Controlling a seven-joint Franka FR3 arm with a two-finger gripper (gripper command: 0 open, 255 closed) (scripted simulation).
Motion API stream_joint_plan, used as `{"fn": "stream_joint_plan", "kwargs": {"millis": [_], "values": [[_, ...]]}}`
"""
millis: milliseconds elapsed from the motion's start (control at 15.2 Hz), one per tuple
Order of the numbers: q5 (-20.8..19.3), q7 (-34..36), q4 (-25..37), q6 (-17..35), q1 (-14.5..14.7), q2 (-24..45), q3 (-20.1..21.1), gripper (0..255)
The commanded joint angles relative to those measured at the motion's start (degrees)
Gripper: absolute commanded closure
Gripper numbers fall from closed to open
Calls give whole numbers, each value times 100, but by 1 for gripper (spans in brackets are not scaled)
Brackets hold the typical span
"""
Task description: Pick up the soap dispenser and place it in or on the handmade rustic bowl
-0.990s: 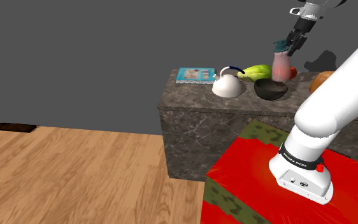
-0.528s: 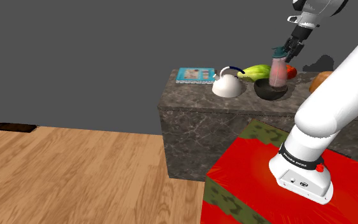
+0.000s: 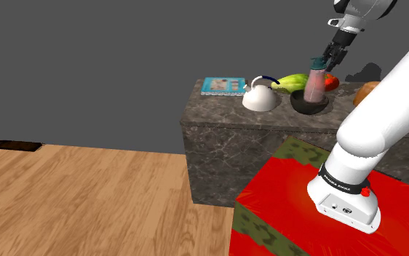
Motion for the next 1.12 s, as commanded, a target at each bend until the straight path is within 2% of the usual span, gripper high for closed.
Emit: {"fn": "stream_joint_plan", "kwargs": {"millis": [0, 264, 528, 1056], "values": [[0, 0, 1, 0, 0, -1, 0, 0], [0, 0, 1, 0, 0, 0, 0, 0], [-127, 95, 633, -719, -52, -142, 48, 0], [-127, 95, 632, -718, -52, -141, 49, 0]]}}
